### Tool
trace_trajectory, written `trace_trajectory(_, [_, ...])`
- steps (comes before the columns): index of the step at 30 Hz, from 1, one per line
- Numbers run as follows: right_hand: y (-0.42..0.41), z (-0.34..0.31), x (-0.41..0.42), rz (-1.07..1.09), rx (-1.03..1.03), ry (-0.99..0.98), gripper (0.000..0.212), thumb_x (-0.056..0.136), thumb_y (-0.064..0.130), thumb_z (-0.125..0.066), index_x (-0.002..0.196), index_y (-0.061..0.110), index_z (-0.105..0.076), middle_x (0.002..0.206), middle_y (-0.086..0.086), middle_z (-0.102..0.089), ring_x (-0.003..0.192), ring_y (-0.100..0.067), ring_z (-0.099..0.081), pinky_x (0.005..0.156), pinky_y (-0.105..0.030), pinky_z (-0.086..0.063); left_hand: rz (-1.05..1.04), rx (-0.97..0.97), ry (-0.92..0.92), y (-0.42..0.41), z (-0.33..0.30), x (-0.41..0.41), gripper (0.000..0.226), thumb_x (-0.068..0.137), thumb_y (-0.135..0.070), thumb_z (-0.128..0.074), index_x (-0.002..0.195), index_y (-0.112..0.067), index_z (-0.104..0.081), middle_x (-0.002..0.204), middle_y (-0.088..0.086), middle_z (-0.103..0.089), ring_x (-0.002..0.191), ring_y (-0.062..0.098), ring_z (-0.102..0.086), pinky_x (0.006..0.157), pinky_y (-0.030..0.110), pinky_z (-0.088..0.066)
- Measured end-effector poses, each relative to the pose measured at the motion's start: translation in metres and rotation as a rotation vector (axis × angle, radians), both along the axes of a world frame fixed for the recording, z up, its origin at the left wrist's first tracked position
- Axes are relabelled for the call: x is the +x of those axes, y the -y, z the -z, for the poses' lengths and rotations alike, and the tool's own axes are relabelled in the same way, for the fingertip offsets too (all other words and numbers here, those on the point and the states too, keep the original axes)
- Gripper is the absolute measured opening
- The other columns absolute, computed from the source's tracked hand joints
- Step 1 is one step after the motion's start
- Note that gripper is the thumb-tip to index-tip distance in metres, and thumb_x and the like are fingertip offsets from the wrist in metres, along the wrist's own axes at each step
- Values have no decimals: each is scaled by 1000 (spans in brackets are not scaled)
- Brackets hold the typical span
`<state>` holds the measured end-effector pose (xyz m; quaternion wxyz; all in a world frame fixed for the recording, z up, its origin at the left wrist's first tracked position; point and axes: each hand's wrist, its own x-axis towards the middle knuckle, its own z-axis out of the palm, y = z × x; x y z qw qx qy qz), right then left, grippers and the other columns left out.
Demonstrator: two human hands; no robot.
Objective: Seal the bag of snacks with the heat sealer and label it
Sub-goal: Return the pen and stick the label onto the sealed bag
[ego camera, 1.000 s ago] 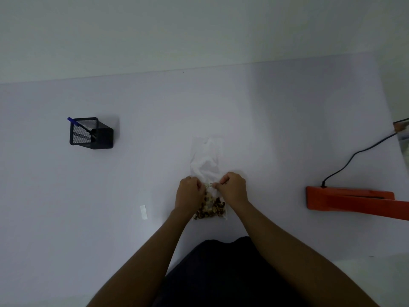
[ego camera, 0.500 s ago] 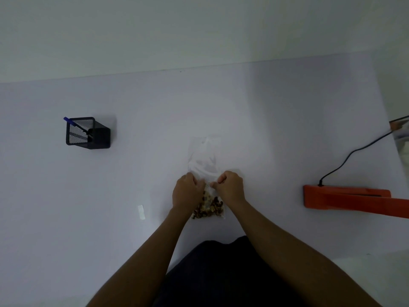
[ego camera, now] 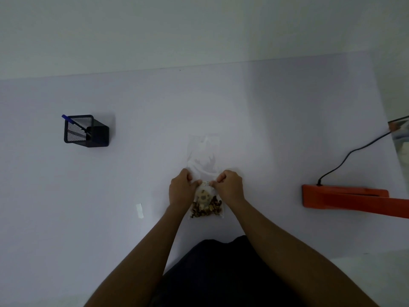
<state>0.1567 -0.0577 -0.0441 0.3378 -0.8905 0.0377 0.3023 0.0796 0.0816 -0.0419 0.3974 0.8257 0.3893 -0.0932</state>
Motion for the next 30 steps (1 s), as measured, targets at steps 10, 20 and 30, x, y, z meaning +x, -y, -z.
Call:
trace_trajectory(10, [-8, -10, -10, 22, 7, -11, 37, 80, 36, -78, 89, 12, -52, 81, -2, -59, 68, -17, -56, 56, -28, -42, -1, 22, -62, 1, -1, 3, 35, 79, -35, -79, 79, -15, -51, 63, -5, -55, 57, 15, -51, 53, 28, -42])
trace_trajectory(20, [-6, -8, -8, 93, 39, -19, 28, 82, 13, -77, 84, 11, -49, 76, -5, -56, 62, -15, -48, 53, -24, -40, 20, 1, -134, -7, -5, 7, 27, 80, -34, -77, 82, -16, -57, 69, -8, -58, 67, 15, -55, 55, 27, -37])
trace_trajectory(30, [-4, -7, -9, 84, 55, -30, 19, 86, 12, -72, 90, 7, -54, 74, -2, -55, 61, -14, -50, 53, -23, -42, 57, 103, -112, 15, -11, 5, 59, 69, -66, -76, 88, -19, -46, 68, -7, -52, 59, 13, -51, 50, 25, -38])
